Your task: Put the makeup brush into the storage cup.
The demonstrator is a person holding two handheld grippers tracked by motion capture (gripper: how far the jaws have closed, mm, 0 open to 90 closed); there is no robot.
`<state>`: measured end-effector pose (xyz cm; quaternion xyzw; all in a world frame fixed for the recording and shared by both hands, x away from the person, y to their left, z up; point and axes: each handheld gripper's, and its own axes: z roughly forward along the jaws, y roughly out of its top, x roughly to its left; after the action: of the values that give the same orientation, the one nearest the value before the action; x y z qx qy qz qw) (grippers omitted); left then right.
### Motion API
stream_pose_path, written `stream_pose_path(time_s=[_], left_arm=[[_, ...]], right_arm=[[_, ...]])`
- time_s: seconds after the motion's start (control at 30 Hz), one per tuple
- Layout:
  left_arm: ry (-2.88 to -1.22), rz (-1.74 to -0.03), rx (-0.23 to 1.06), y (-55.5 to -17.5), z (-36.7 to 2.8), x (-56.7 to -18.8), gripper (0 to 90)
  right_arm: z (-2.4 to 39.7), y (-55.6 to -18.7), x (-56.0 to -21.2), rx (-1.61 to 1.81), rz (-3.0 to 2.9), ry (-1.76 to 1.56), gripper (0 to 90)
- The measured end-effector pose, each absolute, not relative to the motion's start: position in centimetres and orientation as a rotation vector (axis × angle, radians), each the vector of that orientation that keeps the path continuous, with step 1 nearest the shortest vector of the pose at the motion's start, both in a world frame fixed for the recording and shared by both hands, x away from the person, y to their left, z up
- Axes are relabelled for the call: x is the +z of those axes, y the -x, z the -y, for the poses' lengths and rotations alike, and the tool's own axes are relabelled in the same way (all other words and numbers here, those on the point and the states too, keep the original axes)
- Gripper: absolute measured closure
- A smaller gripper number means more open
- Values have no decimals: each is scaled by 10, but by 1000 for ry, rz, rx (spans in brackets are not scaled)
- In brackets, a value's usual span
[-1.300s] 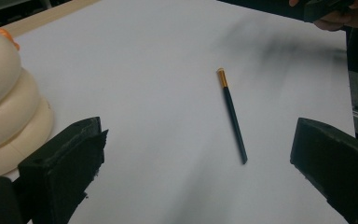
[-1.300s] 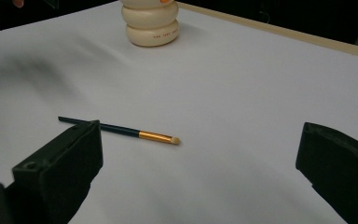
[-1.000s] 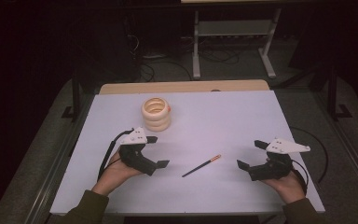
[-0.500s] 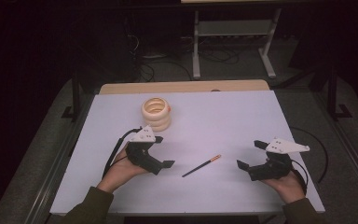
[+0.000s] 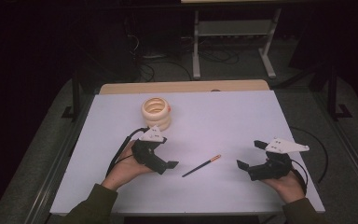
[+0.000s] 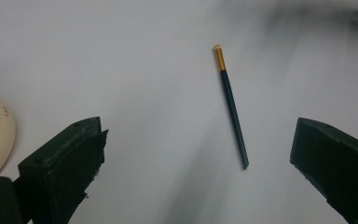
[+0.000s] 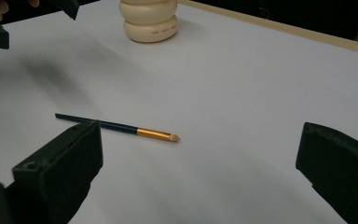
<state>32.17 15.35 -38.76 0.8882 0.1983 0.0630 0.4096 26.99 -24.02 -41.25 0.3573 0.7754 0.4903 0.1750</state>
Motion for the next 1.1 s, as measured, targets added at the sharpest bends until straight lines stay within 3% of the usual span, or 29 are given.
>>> stream_pose_path(time_s=[0.33, 0.63, 0.67, 1.1], left_arm=[[-2268, -492, 135, -326, -138, -386, 24], [-2316, -479, 121, -328, -123, -386, 84], [-2327, -469, 124, -328, -121, -386, 127], [-2339, -480, 88, -331, -107, -387, 184]], right_arm=[[240, -270, -413, 1385, -2200, -1013, 0], [240, -270, -412, 1389, -2197, -1018, 0], [240, -270, -412, 1388, -2197, -1019, 0], [240, -270, -412, 1383, -2200, -1020, 0]])
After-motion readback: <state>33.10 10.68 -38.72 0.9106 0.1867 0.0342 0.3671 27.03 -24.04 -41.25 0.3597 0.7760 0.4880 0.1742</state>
